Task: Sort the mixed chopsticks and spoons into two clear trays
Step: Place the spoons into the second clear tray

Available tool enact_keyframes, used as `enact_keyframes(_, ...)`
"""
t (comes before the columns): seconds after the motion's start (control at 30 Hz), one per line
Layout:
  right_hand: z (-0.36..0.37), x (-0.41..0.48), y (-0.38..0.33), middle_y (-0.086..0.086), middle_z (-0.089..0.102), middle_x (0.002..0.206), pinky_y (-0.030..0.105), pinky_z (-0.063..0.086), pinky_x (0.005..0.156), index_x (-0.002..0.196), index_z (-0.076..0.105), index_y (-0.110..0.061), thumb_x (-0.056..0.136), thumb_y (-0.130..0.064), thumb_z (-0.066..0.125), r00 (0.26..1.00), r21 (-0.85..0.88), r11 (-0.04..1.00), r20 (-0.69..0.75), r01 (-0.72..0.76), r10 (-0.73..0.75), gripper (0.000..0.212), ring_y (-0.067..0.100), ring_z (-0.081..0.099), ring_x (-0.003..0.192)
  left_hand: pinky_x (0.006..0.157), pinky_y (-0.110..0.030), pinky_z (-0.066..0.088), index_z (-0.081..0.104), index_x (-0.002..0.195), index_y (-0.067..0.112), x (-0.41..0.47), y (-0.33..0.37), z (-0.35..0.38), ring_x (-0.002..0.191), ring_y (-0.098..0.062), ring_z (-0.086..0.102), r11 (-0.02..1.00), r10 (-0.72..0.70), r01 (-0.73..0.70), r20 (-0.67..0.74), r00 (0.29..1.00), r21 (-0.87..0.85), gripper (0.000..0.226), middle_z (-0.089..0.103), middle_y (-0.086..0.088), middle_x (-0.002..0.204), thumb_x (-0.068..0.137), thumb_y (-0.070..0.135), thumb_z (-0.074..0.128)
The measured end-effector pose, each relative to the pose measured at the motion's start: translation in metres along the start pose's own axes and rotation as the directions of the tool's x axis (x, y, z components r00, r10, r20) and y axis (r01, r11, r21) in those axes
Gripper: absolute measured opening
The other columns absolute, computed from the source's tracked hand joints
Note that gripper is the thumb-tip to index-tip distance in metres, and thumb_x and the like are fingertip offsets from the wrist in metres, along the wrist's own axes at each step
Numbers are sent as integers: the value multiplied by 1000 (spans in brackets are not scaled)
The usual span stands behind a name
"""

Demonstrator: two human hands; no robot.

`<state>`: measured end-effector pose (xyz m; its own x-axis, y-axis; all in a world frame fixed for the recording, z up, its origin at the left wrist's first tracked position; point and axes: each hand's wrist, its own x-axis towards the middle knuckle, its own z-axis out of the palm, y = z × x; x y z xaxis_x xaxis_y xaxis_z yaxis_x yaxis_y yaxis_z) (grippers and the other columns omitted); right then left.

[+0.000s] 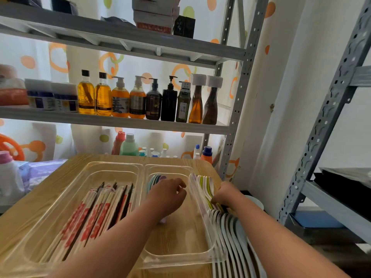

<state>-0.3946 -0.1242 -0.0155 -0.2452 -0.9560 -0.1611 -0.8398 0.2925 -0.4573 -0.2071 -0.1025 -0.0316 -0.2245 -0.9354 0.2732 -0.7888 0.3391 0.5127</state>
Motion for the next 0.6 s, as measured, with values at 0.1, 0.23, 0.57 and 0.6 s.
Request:
enact_keyframes(0.1, 0, 1, 4, 12, 57, 116, 34, 48, 94, 121, 50, -6, 81, -17, 71, 1000, 37, 999, 5, -17, 17, 47, 26, 56, 110, 95, -32, 48, 60, 121, 27, 0, -3, 2, 109, -11, 55, 1000, -16, 16, 14, 1000, -12, 30, 61, 6, 119, 94, 32, 46)
enact_keyframes(0.23, 1, 2, 8, 12, 57, 110, 32, 47, 86, 122, 50, -4, 78, -20, 75, 999, 84, 996, 19, -28, 26, 53, 25, 57, 102, 95, -30, 48, 59, 121, 25, 0, -4, 2, 109, -11, 55, 999, -26, 27, 21, 999, -29, 30, 60, 4, 120, 95, 31, 46)
enact_keyframes(0.57, 8, 6, 5, 10, 57, 118, 31, 47, 90, 121, 49, -7, 78, -25, 73, 998, 48, 999, -65, 1, 2, 52, 25, 55, 110, 96, -29, 46, 58, 124, 26, -2, -3, 3, 111, -11, 55, 999, -34, 35, 27, 999, -32, 31, 59, 4, 122, 95, 31, 46)
enact_keyframes(0.6, 9, 7, 5, 10, 57, 117, 31, 47, 88, 120, 50, -8, 78, -24, 73, 998, 53, 999, -70, 4, -1, 51, 25, 55, 110, 96, -30, 47, 58, 123, 26, -2, -4, 3, 110, -11, 55, 999, -34, 35, 24, 999, -32, 31, 60, 5, 122, 95, 32, 46)
